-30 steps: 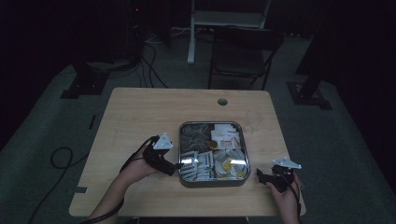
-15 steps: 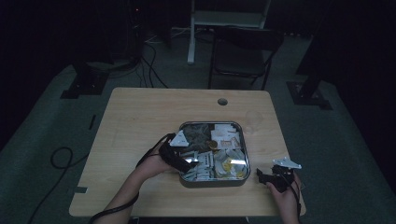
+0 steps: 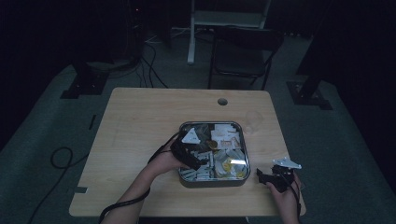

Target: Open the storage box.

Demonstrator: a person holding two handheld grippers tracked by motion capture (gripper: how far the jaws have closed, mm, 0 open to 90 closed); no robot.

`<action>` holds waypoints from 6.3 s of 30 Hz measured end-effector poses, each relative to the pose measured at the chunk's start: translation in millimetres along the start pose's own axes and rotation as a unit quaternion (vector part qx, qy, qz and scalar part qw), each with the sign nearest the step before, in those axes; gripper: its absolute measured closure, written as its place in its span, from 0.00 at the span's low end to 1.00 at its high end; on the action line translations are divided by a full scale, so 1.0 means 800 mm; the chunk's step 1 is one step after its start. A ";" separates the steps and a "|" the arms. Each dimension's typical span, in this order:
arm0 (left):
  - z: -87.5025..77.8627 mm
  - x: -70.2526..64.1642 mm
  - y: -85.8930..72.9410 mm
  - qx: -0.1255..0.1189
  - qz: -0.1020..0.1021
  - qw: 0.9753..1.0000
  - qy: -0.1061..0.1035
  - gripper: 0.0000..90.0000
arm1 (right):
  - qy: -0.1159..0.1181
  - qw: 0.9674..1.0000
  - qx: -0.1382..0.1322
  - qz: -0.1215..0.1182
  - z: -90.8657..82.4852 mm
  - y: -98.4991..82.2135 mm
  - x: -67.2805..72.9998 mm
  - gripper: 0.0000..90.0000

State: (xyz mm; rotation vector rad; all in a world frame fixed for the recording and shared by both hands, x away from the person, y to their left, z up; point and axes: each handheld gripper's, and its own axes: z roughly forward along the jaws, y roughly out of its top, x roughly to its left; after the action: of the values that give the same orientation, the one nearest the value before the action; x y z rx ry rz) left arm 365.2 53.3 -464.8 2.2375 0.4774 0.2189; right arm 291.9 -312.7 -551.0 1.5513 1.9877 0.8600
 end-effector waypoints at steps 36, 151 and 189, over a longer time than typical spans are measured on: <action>0.052 0.006 0.030 0.020 -0.015 1.000 0.001 0.49 | 0.000 1.000 0.000 0.000 0.000 0.000 0.000 0.12; -0.181 0.097 -0.097 -0.003 -0.124 0.972 0.199 0.66 | 0.000 1.000 0.000 0.000 0.000 0.000 0.000 0.12; -0.132 0.142 -0.193 -0.013 -0.217 0.937 0.272 0.66 | 0.000 1.000 0.000 0.000 0.000 0.000 0.000 0.12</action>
State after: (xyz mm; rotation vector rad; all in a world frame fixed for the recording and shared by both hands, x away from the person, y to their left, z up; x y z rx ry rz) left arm 395.1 264.5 -513.6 1.9641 1.2383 0.6094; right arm 291.8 -312.7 -551.0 1.5509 1.9881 0.8593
